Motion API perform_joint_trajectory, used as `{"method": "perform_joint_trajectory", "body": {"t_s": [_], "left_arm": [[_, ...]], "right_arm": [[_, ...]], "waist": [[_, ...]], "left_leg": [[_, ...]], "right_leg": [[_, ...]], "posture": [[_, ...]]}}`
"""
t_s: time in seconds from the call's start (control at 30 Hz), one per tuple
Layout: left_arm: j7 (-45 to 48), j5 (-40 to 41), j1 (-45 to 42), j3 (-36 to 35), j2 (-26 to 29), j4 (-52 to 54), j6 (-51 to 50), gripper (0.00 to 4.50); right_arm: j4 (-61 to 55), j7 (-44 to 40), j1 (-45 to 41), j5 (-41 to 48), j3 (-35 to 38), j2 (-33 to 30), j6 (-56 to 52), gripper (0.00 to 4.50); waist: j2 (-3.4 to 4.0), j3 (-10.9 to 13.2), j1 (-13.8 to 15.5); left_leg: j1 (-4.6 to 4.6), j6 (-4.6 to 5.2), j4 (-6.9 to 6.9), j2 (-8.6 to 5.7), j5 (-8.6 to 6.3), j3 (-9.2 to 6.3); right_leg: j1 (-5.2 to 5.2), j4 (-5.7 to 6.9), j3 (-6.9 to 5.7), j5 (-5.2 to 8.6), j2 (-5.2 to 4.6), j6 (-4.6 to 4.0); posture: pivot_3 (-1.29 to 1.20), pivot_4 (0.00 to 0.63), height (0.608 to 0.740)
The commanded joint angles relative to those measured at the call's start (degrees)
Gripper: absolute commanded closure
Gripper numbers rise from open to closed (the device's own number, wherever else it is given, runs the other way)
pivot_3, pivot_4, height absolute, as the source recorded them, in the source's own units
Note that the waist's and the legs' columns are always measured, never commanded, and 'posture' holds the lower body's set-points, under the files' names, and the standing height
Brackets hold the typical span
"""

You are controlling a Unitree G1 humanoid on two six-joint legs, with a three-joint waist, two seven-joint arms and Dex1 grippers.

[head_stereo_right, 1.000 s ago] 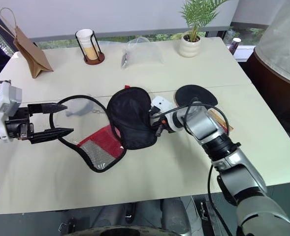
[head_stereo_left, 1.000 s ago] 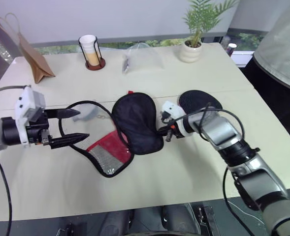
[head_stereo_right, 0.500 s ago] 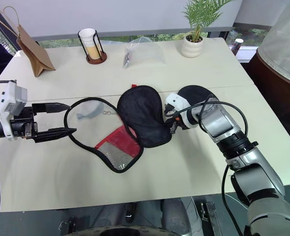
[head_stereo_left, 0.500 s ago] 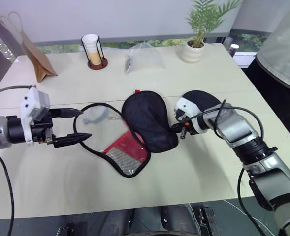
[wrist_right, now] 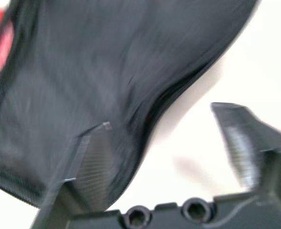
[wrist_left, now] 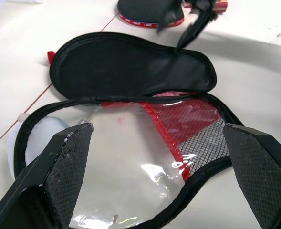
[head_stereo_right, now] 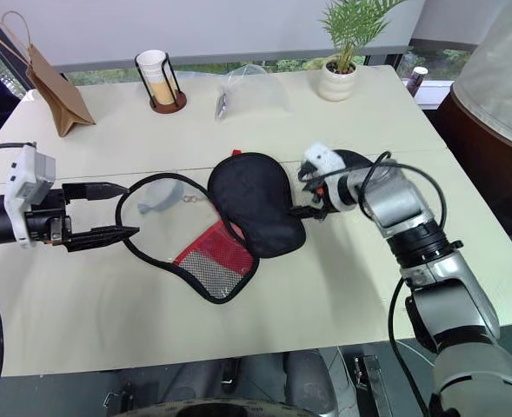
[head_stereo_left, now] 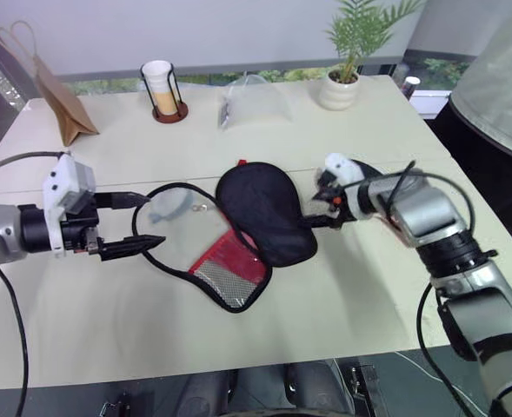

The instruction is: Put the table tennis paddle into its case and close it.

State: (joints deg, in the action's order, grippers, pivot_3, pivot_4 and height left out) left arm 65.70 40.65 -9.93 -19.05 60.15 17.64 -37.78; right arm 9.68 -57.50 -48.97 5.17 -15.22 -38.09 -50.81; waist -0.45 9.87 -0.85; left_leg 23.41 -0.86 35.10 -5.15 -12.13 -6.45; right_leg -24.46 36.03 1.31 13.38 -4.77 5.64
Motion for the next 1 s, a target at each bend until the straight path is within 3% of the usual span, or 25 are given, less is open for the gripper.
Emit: {"method": "perform_joint_trajectory", "body": {"t_s": [0.03, 0.17, 0.33, 0.47, 0.7, 0.8, 0.93, 1.0], "left_arm": [[-0.36, 0.42, -1.26, -0.42, -0.2, 0.95, 0.56, 0.0], [-0.45, -0.03, -2.46, 0.83, -0.95, 0.32, 0.94, 0.0], [0.02, -0.88, -5.16, 3.07, -1.77, -1.48, 1.72, 0.0], [0.6, -1.51, -7.02, 4.54, -2.12, -2.77, 2.25, 0.0], [1.22, -2.16, -8.28, 5.42, -2.33, -3.65, 2.59, 0.0], [1.28, -2.32, -8.34, 5.49, -2.21, -3.75, 2.76, 0.0], [1.32, -2.45, -8.14, 5.22, -2.11, -3.81, 2.95, 0.0], [1.35, -2.5, -8.06, 5.18, -2.13, -3.79, 3.02, 0.0]], "right_arm": [[-3.34, 1.76, -1.95, 1.42, 7.37, -5.06, -2.33, 0.06], [-6.14, 3.16, 1.36, 1.28, 10.62, -11.15, -4.86, 0.06], [-7.2, 4.01, 12.12, 0.06, 11.89, -17.56, -2.25, 0.06], [-2.76, 5.52, 15.91, -0.5, 11.69, -16.76, 1.93, 0.06], [7.26, 7.71, 14.67, -1.39, 10.6, -13.51, 6.65, 0.06], [10.28, 7.37, 13.51, -0.72, 10.86, -12.36, 6.21, 0.92], [10.74, 6.74, 12.66, -0.03, 10.93, -11.99, 4.84, 2.93], [9.25, 6.35, 12.25, 0.68, 11.25, -12.09, 3.13, 3.7]], "waist": [[-0.03, 0.05, 0.24], [-0.09, 0.08, 0.3], [-0.11, 0.09, 0.16], [-0.04, 0.14, -0.36], [-0.04, 0.16, -0.01], [-0.07, 0.16, -0.08], [-0.08, 0.16, 0.0], [-0.08, 0.16, 0.02]], "left_leg": [[0.02, 0.0, 0.0, -0.01, 0.0, 0.0], [0.05, 0.02, 0.01, -0.04, -0.01, 0.0], [0.05, 0.03, 0.01, -0.02, -0.02, 0.04], [0.04, 0.05, 0.03, 0.0, -0.01, 0.19], [0.03, 0.05, 0.05, 0.03, -0.01, 0.19], [0.02, 0.05, 0.09, 0.03, -0.01, 0.18], [0.01, 0.05, 0.12, 0.03, -0.01, 0.18], [0.01, 0.05, 0.14, 0.03, -0.01, 0.18]], "right_leg": [[0.0, -0.01, 0.0, 0.0, -0.01, 0.0], [0.01, -0.05, -0.03, 0.0, -0.09, 0.0], [0.03, -0.06, -0.04, 0.01, -0.1, 0.0], [0.0, -0.02, 0.05, 0.01, -0.08, 0.0], [0.01, -0.02, 0.06, 0.0, -0.02, 0.01], [0.04, -0.03, 0.06, 0.0, 0.0, 0.0], [0.08, -0.03, 0.06, 0.0, 0.0, 0.0], [0.08, -0.03, 0.06, 0.0, 0.0, 0.0]], "posture": [[0.0, 0.15, 0.74], [0.0, 0.15, 0.74], [0.0, 0.15, 0.74], [0.0, 0.15, 0.74], [0.0, 0.15, 0.74], [0.0, 0.15, 0.74], [0.0, 0.15, 0.74], [0.0, 0.15, 0.74]]}}
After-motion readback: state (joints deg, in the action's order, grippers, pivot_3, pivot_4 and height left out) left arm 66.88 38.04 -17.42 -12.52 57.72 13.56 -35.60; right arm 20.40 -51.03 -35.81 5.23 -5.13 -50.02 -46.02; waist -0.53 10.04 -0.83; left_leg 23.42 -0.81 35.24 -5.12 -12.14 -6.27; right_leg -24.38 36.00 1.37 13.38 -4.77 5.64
